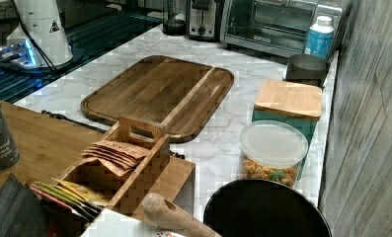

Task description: Open the drawer.

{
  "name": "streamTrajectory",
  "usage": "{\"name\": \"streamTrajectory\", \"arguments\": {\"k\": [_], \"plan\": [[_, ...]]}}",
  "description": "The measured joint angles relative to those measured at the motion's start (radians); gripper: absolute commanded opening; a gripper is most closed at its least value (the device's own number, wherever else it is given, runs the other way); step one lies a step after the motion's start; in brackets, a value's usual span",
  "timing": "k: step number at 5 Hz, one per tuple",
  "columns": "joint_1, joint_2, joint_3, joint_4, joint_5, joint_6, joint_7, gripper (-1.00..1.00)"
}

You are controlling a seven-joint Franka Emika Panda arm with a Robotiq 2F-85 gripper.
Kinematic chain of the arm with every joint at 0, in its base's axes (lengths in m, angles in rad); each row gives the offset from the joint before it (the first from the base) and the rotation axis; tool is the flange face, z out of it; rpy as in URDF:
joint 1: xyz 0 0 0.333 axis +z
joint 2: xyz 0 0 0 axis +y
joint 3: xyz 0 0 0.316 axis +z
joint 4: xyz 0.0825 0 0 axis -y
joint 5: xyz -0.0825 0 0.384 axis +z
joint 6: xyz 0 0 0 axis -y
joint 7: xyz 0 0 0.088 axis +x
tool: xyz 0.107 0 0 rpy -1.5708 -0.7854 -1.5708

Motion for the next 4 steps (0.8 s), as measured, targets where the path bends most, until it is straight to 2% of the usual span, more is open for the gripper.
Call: {"name": "streamTrajectory", "arguments": {"k": [2,3,4], "plan": [[0.0,0.0,0.0,-0.018,-0.001,0.004,0.0,1.0],[-0.003,0.001,0.0,-0.036,-0.001,0.039,-0.081,1.0],[-0.009,0.001,-0.005,-0.076,-0.056,0.139,-0.28,1.0]]}}
